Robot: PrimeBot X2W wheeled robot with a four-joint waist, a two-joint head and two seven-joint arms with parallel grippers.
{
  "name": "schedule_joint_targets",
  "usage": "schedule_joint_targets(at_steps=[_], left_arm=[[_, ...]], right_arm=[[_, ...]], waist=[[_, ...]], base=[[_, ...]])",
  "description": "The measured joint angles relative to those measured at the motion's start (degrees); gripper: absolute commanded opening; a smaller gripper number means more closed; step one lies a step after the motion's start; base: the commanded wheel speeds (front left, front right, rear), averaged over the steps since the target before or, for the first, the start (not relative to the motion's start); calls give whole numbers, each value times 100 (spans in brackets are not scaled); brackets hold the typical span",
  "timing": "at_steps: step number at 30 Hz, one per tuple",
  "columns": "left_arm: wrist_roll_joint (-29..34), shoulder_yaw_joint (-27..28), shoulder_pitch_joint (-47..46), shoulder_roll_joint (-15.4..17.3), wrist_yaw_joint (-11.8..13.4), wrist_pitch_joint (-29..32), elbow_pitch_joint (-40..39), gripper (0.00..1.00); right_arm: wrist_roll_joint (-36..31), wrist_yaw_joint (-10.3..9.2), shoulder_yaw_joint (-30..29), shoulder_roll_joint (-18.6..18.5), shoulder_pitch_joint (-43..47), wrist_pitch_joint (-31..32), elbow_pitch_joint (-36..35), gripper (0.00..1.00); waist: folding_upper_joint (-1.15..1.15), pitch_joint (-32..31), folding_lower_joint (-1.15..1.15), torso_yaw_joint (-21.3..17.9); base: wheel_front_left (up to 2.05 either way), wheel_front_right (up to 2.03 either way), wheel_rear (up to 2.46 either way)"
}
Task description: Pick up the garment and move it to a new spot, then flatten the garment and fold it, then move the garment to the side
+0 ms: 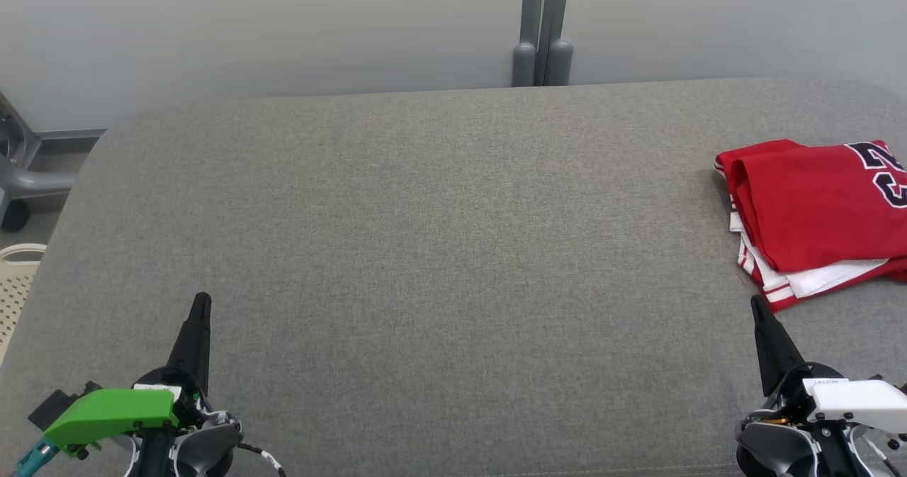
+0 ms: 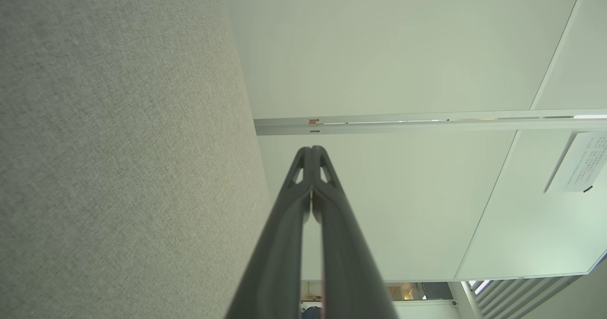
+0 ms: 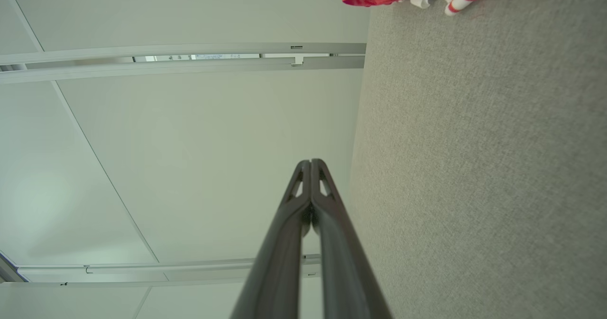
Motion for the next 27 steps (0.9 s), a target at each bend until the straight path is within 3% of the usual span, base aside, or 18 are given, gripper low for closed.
schedule_joint_targets(at_steps=[27], left_arm=[[0, -2, -1, 0, 0, 0, -1, 0]], right_arm=[[0, 0, 0, 0, 0, 0, 0, 0]], waist=[[0, 0, 0, 0]], base=[[0, 0, 0]])
